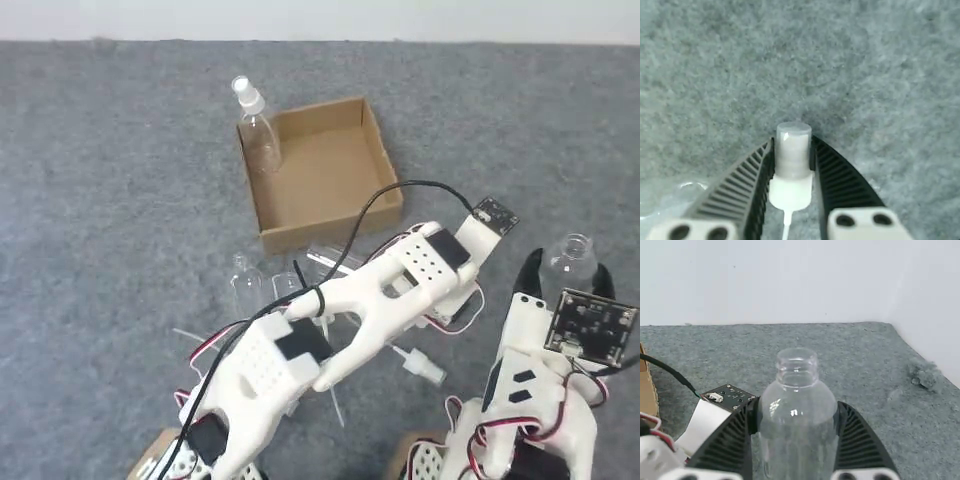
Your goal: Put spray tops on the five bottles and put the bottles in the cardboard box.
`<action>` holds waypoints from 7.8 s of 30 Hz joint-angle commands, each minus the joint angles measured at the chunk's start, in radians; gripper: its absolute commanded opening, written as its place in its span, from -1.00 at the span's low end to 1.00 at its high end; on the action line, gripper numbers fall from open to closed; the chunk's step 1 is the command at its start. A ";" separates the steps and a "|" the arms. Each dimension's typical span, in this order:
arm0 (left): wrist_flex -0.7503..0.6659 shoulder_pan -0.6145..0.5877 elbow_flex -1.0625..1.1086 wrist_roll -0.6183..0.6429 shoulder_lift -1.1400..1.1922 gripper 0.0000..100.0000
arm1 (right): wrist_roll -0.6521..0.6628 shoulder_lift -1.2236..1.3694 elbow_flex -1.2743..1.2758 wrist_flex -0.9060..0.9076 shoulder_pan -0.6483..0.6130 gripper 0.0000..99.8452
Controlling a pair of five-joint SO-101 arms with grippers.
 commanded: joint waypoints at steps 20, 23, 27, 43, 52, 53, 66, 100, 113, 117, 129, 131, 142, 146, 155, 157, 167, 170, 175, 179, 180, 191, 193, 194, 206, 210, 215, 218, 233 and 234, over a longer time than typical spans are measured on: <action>0.224 0.005 -0.343 0.008 0.183 -0.98 | -0.005 -0.007 -0.034 0.008 0.021 -0.99; 0.239 0.005 -0.357 0.008 0.183 -0.98 | -0.005 -0.007 -0.032 0.008 0.021 -0.99; 0.278 0.000 -0.390 0.008 0.183 -0.98 | -0.005 -0.007 -0.002 -0.001 0.021 -0.99; 0.284 -0.055 -0.349 0.011 0.080 -0.98 | -0.008 -0.007 0.003 -0.002 0.021 -0.99; 0.201 -0.055 -0.160 0.012 -0.095 -0.98 | -0.009 -0.007 0.005 0.002 0.021 -0.99; 0.183 -0.055 -0.127 0.012 -0.124 -0.98 | -0.009 -0.007 0.005 0.002 0.021 -0.99; -0.015 -0.055 0.254 0.012 -0.499 -0.98 | -0.005 -0.007 0.020 -0.002 0.021 -0.99; -0.474 -0.155 1.017 0.009 -1.545 -0.98 | -0.011 -0.005 0.107 -0.038 -0.254 -0.99; -0.597 -0.284 1.193 0.012 -1.841 -0.98 | -0.012 -0.004 0.115 -0.038 -0.456 -0.99; -0.588 -0.321 1.198 0.012 -1.901 -0.98 | -0.006 -0.004 0.115 -0.036 -0.522 -0.99; -0.588 -0.486 1.282 0.012 -2.159 -0.98 | -0.008 -0.004 0.288 -0.249 -0.653 -0.99; -0.588 -0.509 1.310 0.012 -2.214 -0.98 | -0.011 -0.004 0.292 -0.272 -0.653 -0.99; -0.589 -0.640 1.405 0.069 -2.461 -0.98 | -0.003 -0.004 0.385 -0.509 -0.871 -0.99; -0.589 -0.704 1.426 0.106 -2.515 -0.98 | -0.003 -0.004 0.473 -0.654 -0.970 -0.99; -0.592 -0.778 1.440 0.150 -2.544 -0.98 | 0.078 0.002 0.641 -0.881 -1.098 -0.99; -0.592 -0.779 1.440 0.150 -2.544 -0.98 | 0.078 -0.002 0.641 -0.883 -1.101 -0.99; -0.671 -0.775 1.435 0.150 -2.544 -0.98 | -0.002 0.002 0.641 -0.802 -1.101 -0.99; -0.672 -0.773 1.434 0.150 -2.544 -0.98 | -0.003 0.004 0.641 -0.757 -1.101 -0.99; -0.667 -0.772 1.400 0.153 -2.544 -0.98 | 0.000 0.004 0.641 -0.687 -1.101 -0.99; -0.666 -0.772 1.385 0.212 -2.544 -0.98 | 0.003 0.004 0.641 -0.642 -1.102 -0.99; -0.666 -0.770 1.382 0.215 -2.545 -0.98 | 0.003 0.004 0.641 -0.628 -1.102 -0.99; -0.666 -0.769 1.368 0.227 -2.545 -0.98 | 0.003 0.004 0.641 -0.558 -1.179 -0.99; -0.666 -0.764 1.368 0.229 -2.545 -0.98 | 0.003 0.004 0.641 -0.559 -1.181 -0.99; -0.666 -0.749 1.369 0.229 -2.545 -0.98 | 0.003 0.004 0.641 -0.559 -1.181 -0.99; -0.615 -0.566 1.385 0.167 -2.545 -0.98 | -0.002 0.004 0.641 -0.559 -1.179 -0.99; -0.615 -0.566 1.403 0.166 -2.544 -0.98 | -0.002 0.004 0.641 -0.559 -1.178 -0.99; -0.617 -0.565 1.432 0.166 -2.544 -0.98 | -0.005 -0.001 0.641 -0.559 -1.178 -0.99; -0.617 -0.565 1.451 0.166 -2.544 -0.98 | -0.005 -0.002 0.641 -0.561 -1.178 -0.99; -0.617 -0.526 1.541 0.164 -2.544 -0.98 | -0.003 -0.004 0.641 -0.628 -1.124 -0.99; -0.617 -0.506 1.547 0.155 -2.544 -0.98 | -0.005 -0.004 0.641 -0.644 -1.109 -0.99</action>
